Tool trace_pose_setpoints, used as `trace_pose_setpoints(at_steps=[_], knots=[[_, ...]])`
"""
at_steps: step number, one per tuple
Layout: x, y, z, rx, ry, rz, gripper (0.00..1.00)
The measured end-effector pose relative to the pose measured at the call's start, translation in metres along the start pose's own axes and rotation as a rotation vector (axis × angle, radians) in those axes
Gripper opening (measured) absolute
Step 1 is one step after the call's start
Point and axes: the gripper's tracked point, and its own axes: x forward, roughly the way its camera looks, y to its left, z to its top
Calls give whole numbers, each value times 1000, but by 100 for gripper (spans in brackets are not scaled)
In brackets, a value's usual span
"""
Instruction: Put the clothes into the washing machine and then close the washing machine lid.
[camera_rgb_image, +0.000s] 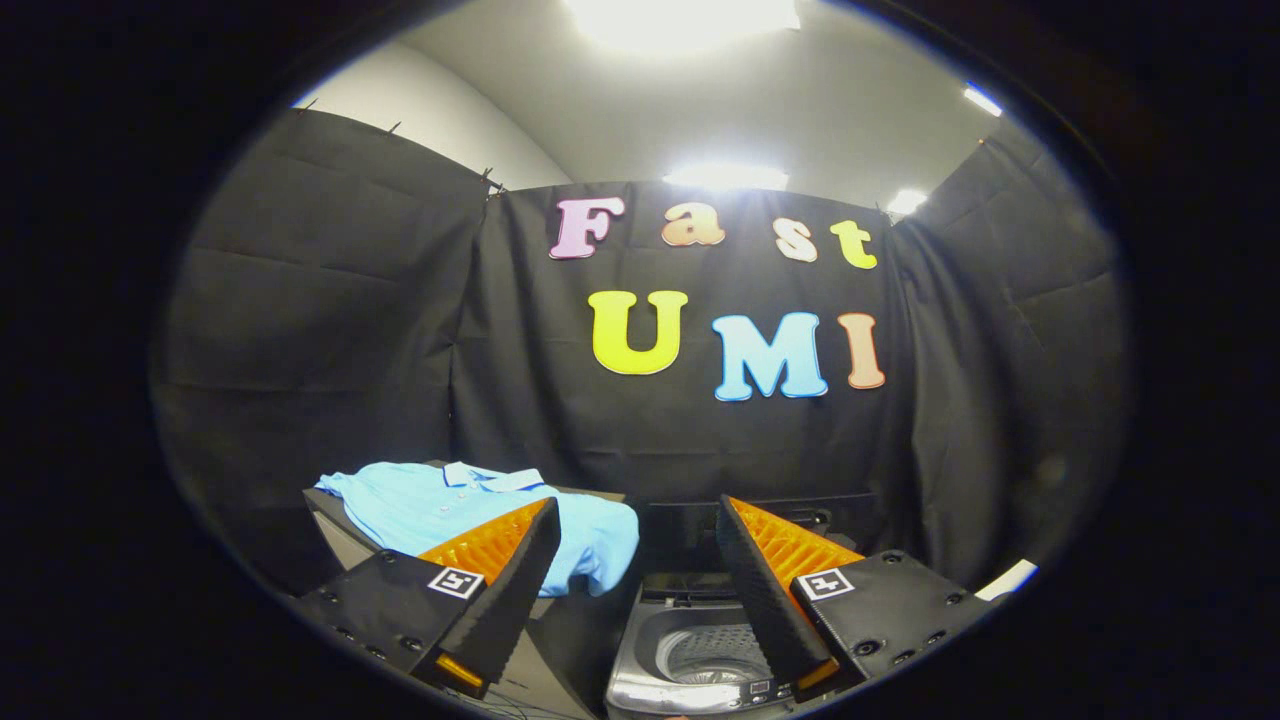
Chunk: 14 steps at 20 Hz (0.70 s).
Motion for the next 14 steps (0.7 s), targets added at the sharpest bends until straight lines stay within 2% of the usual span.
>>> trace_pose_setpoints(at_steps=[8, 14], knots=[[56, 79, 8, -13, 70, 161, 98], [98, 119, 0, -27, 134, 229, 98]])
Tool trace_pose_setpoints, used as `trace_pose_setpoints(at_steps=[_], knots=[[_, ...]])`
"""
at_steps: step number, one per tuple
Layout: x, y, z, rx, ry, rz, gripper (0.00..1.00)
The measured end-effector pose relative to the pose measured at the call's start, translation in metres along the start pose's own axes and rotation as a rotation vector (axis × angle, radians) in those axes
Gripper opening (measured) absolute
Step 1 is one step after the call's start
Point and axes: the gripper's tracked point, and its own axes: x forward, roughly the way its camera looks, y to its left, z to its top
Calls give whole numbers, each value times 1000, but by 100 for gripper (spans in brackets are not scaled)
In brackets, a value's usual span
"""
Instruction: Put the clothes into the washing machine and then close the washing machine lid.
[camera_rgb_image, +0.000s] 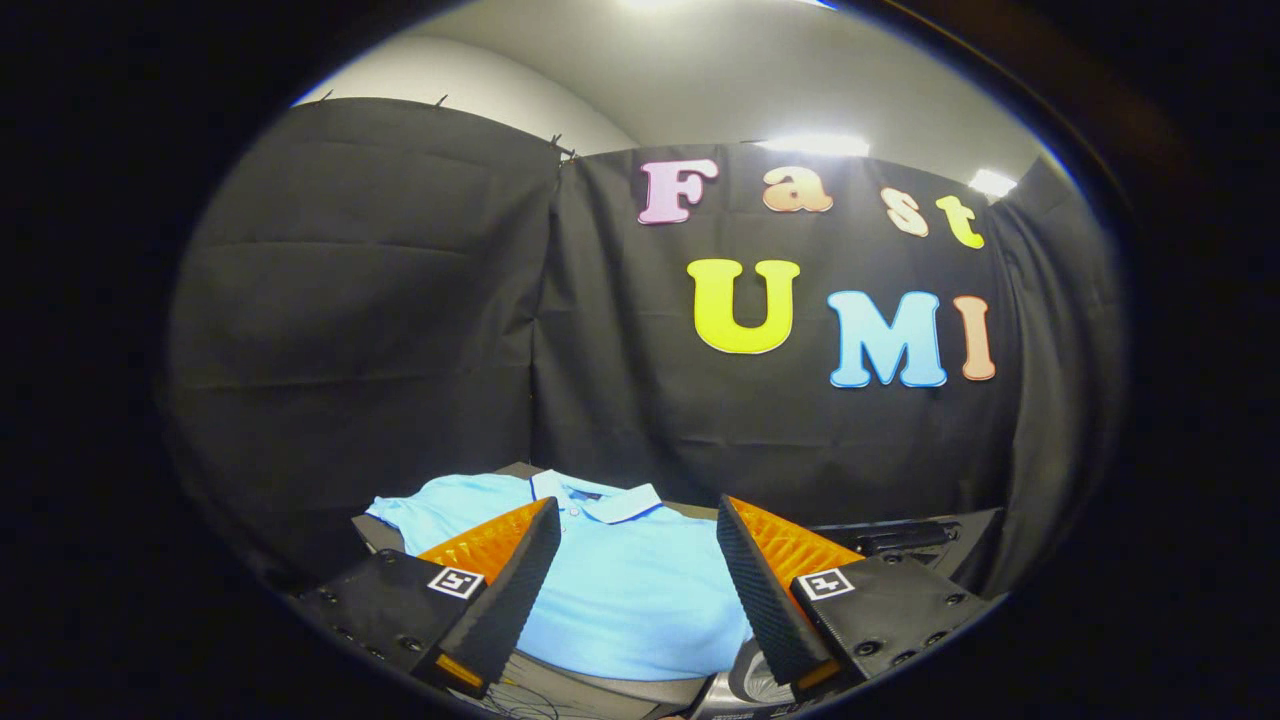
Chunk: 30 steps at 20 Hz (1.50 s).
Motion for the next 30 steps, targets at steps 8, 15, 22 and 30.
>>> trace_pose_setpoints(at_steps=[8, 15, 22, 30], knots=[[61, 33, -21, -9, 153, 94, 98], [99, 60, -53, -26, 318, 153, 98], [112, 71, -83, -74, 480, 184, 98], [111, 75, -101, -84, 608, 215, 98]])
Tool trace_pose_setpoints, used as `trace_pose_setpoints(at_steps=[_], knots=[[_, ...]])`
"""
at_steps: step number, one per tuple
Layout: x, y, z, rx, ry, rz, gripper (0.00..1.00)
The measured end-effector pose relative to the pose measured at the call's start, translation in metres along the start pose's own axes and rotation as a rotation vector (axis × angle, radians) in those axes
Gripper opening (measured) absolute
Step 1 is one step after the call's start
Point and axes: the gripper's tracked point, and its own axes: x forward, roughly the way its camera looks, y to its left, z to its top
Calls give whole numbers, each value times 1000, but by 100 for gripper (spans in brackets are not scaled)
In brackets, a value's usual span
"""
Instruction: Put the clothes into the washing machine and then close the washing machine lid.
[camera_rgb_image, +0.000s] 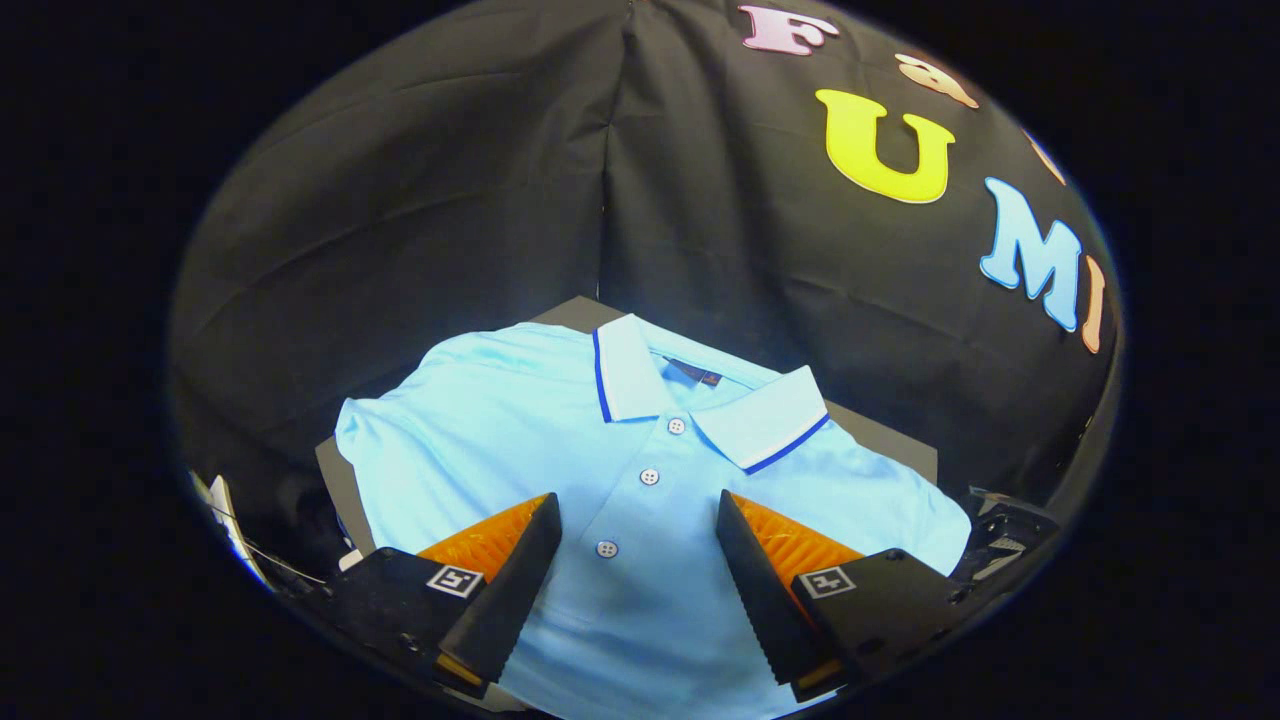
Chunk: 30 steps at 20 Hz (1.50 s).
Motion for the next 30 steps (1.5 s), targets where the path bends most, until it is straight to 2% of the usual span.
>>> trace_pose_setpoints(at_steps=[2, 5, 7, 9, 10, 11, 12, 15, 18, 25, 30], knots=[[5, 0, 0, -7, 23, 22, 95], [5, 0, 4, -13, 20, 13, 85], [3, -5, 7, -33, -23, -20, 23], [2, -7, 11, -79, -45, -35, 23], [4, -7, 7, -60, -42, -40, 23], [1, -7, 10, -68, -54, -38, 5], [3, -8, 11, -78, -57, -27, 5], [-9, -5, 23, 19, -139, 6, 1], [-21, -8, 30, 53, -197, 18, 1], [-64, -33, 32, 14, -312, -20, 1], [-91, -72, 25, 45, -356, -67, 1]])
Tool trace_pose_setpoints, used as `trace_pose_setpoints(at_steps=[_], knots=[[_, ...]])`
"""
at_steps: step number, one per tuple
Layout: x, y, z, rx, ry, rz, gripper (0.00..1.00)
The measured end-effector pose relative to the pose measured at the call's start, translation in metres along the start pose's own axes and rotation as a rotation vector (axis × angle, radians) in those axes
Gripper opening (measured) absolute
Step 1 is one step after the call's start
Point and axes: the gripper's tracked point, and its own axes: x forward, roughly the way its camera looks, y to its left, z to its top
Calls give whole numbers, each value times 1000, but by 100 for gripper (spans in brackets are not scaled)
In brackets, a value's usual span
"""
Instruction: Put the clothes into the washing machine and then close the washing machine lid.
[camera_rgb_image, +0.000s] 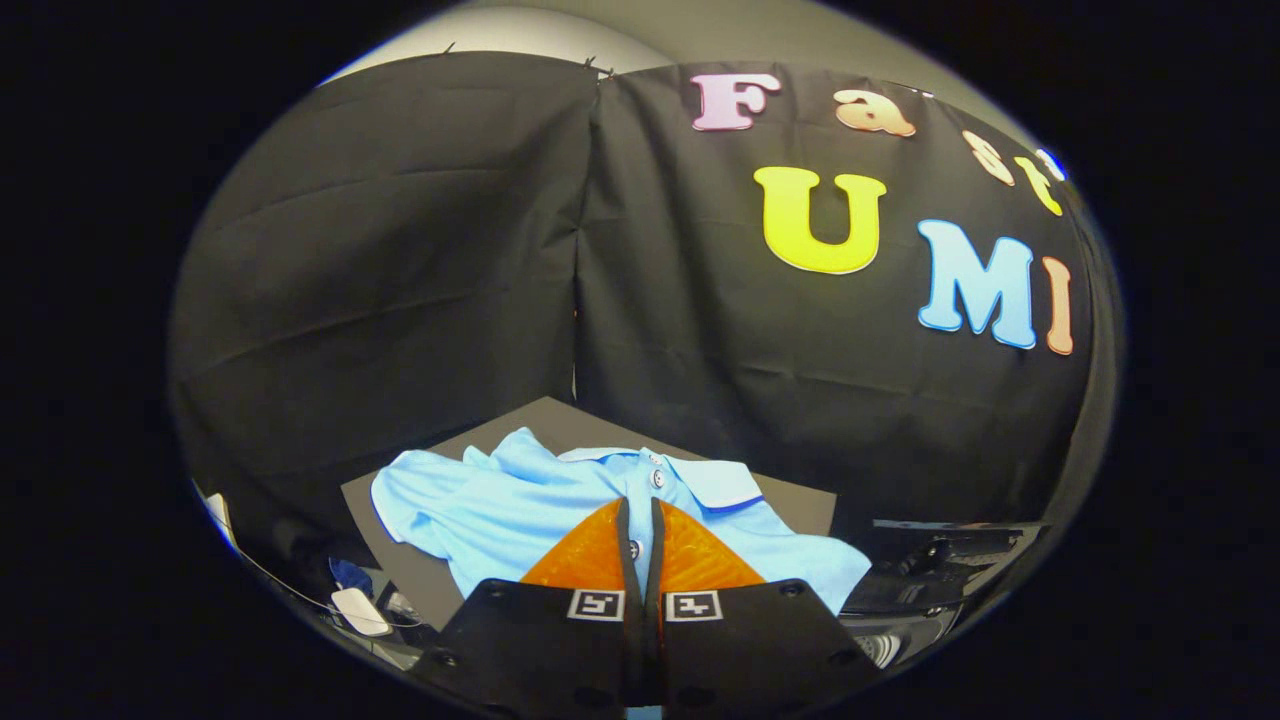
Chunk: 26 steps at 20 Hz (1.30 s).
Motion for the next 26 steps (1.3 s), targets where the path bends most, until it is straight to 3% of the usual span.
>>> trace_pose_setpoints(at_steps=[14, 26], knots=[[-75, -151, -23, 48, -31, -206, 1], [-132, -246, -39, 98, -47, -351, 1]])
